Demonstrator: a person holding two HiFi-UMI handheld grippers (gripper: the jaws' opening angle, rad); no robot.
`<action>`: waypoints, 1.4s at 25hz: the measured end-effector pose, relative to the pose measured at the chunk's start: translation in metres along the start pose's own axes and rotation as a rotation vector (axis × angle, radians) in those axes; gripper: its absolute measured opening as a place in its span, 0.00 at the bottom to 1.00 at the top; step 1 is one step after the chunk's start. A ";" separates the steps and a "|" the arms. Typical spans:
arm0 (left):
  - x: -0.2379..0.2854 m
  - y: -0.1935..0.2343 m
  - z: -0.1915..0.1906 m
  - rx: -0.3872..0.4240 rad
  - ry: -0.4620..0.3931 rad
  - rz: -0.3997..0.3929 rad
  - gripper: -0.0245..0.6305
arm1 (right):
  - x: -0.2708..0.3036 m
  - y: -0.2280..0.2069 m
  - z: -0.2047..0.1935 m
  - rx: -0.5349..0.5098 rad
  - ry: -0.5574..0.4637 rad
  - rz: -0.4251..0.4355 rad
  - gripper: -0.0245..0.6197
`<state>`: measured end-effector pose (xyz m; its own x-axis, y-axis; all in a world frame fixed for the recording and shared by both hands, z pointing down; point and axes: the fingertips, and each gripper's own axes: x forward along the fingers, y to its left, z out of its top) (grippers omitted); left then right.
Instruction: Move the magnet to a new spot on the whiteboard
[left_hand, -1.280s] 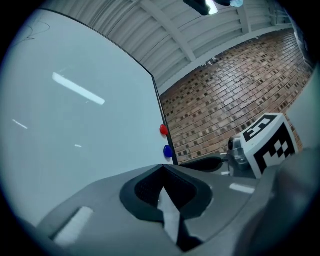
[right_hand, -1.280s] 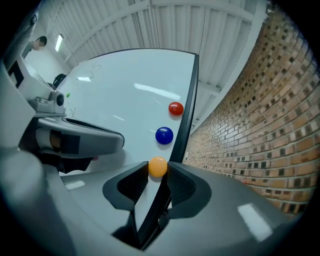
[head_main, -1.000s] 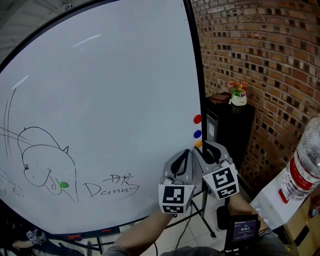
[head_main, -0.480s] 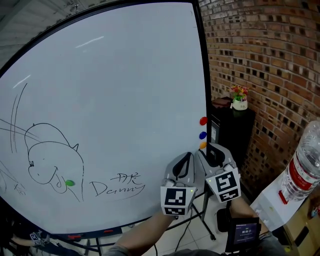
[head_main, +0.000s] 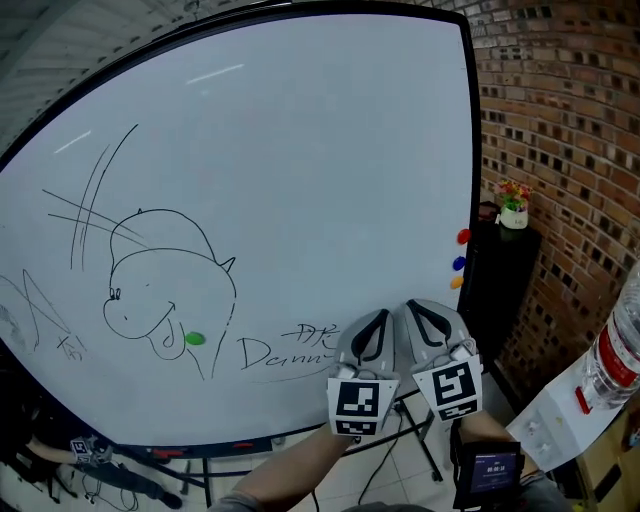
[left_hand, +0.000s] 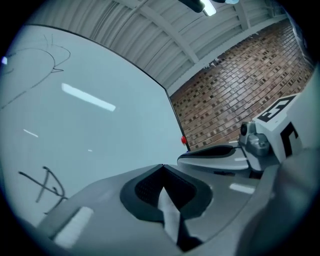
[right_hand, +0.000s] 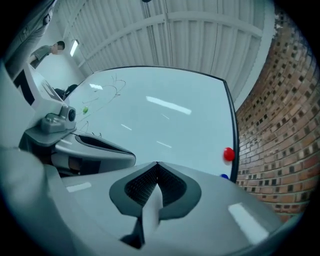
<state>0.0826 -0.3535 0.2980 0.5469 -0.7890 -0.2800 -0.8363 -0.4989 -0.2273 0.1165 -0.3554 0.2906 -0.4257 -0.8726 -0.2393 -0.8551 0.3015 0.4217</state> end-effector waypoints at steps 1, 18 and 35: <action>-0.009 0.010 0.001 0.003 0.007 0.019 0.03 | 0.004 0.012 0.007 0.003 -0.009 0.015 0.05; -0.180 0.174 0.022 0.078 0.052 0.313 0.03 | 0.052 0.226 0.109 0.003 -0.154 0.279 0.05; -0.251 0.245 0.036 0.113 0.036 0.396 0.03 | 0.079 0.308 0.156 -0.082 -0.227 0.287 0.25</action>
<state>-0.2578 -0.2649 0.2786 0.1803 -0.9250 -0.3344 -0.9711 -0.1134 -0.2101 -0.2268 -0.2716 0.2650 -0.7075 -0.6466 -0.2851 -0.6686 0.4817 0.5666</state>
